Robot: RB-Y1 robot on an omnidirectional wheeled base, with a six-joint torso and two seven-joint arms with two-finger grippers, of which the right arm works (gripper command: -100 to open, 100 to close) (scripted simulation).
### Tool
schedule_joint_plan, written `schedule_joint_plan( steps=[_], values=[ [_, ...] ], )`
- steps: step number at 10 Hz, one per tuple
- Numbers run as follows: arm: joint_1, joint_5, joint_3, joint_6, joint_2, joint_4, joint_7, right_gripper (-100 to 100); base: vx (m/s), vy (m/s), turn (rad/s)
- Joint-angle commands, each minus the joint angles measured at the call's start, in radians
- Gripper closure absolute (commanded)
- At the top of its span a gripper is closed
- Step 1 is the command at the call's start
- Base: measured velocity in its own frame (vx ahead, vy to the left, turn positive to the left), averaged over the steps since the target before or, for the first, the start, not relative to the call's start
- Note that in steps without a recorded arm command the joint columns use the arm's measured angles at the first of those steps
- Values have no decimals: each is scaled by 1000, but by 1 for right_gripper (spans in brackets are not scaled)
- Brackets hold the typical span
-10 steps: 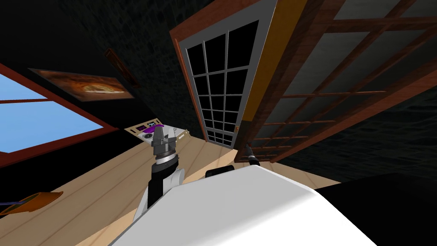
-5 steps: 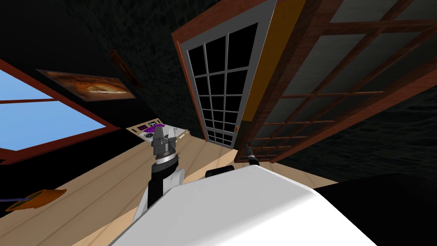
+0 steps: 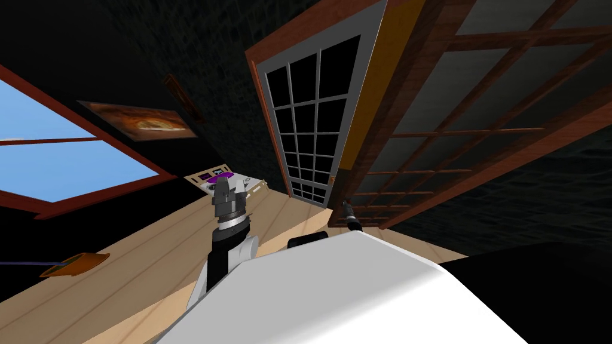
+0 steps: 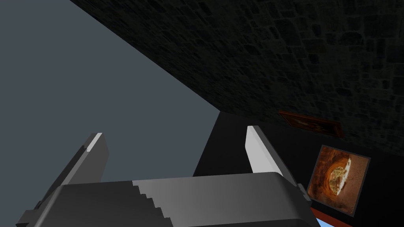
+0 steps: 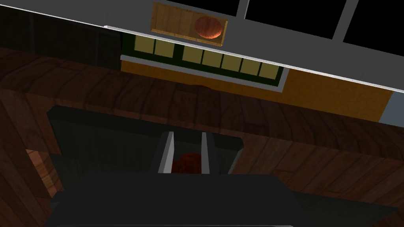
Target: Pull the door open
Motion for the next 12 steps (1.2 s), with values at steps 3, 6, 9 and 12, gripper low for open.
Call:
schedule_joint_plan(
  steps=[3, 6, 9, 12],
  values=[
    [-6, -30, 5, -2, -25, 22, -100, 100, -30, -10, 33],
    [-15, -50, 25, -4, -30, 25, -169, 100, -40, -13, 45],
    [-19, -60, 35, -4, -33, 27, -227, 100, -32, -21, 30],
    [-45, -83, 68, -17, -28, 31, -313, -100, -52, -15, 71]
  ],
)
